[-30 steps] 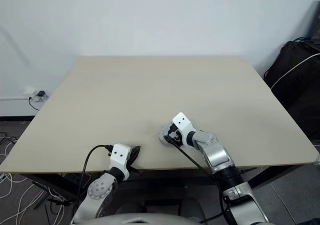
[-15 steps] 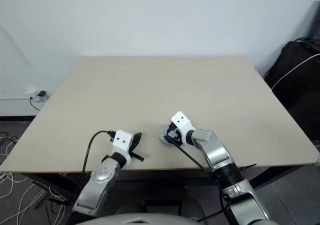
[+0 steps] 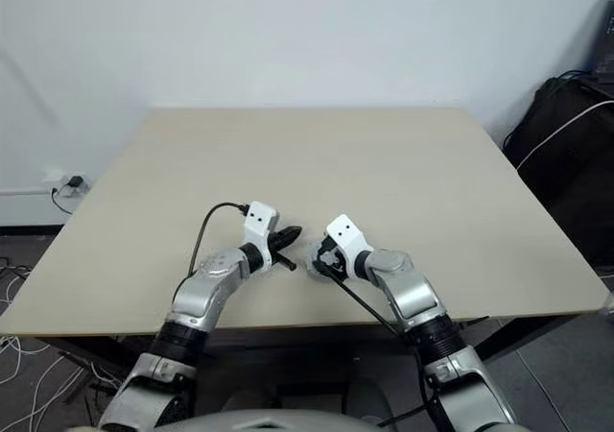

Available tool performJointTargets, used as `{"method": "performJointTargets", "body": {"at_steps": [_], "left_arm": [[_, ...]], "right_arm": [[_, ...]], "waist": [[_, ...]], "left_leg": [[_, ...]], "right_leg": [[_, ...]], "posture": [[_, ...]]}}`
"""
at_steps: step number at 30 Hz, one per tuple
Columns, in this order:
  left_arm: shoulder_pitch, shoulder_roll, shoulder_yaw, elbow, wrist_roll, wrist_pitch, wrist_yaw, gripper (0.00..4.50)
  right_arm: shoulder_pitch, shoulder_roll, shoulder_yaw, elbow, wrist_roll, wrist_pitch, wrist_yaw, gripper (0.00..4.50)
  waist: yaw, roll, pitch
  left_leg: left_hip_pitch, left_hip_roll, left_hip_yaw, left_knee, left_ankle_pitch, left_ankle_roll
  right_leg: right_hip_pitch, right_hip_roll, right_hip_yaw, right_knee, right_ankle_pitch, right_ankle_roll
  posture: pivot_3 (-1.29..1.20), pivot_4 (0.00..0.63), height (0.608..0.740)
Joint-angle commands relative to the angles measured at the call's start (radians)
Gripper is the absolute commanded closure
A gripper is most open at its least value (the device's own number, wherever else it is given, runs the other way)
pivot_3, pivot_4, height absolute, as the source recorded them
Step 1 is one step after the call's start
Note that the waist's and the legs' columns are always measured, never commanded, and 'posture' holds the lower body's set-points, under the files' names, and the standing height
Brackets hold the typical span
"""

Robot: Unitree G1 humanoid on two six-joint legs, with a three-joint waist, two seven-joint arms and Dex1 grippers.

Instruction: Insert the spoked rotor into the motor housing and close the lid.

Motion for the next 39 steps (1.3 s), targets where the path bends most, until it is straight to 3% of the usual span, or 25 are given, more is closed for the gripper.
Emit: {"method": "performJointTargets", "body": {"at_steps": [1,25,27,29,39], "left_arm": [[-0.051,-0.016,-0.011,0.034,-0.027,0.054,-0.048,4.5],[-0.04,-0.059,-0.062,0.077,0.02,0.187,-0.041,4.5],[-0.036,-0.061,-0.064,0.072,0.021,0.189,-0.043,4.5],[-0.032,-0.061,-0.067,0.068,0.022,0.19,-0.046,4.5],[-0.024,-0.061,-0.074,0.073,0.031,0.188,-0.051,4.5]], "right_arm": [[0.024,0.007,0.008,-0.015,0.002,0.031,-0.004,1.23],[0.063,0.034,-0.032,-0.063,0.009,0.063,-0.071,1.23],[0.077,0.036,-0.048,-0.074,0.011,0.082,-0.085,0.46],[0.099,0.025,-0.052,-0.1,0.007,0.094,-0.094,0.02],[0.246,-0.069,-0.129,-0.333,0.043,0.196,-0.101,0.02]], "waist": [[-0.002,0.0,0.0],[0.011,-0.002,-0.002],[0.012,-0.003,-0.003],[0.017,-0.003,-0.003],[0.024,-0.005,-0.004]], "left_leg": [[0.0,0.0,0.0,0.0,0.0,0.0],[0.0,0.0,-0.001,0.0,-0.001,0.002],[0.0,0.0,-0.001,0.0,-0.001,0.001],[0.002,0.0,-0.002,0.0,-0.001,0.002],[0.003,-0.002,-0.003,0.001,-0.002,0.003]], "right_leg": [[0.0,0.0,0.0,0.0,0.0,0.0],[0.001,0.0,0.0,-0.001,0.0,0.0],[0.001,0.0,0.0,-0.001,0.0,0.0],[0.003,-0.001,0.0,-0.001,-0.001,-0.001],[0.006,-0.002,-0.002,-0.002,-0.004,-0.004]], "posture": [[0.0,0.0,0.74],[0.0,0.0,0.74],[0.0,0.0,0.74],[0.0,0.0,0.74],[0.0,0.0,0.74]]}}
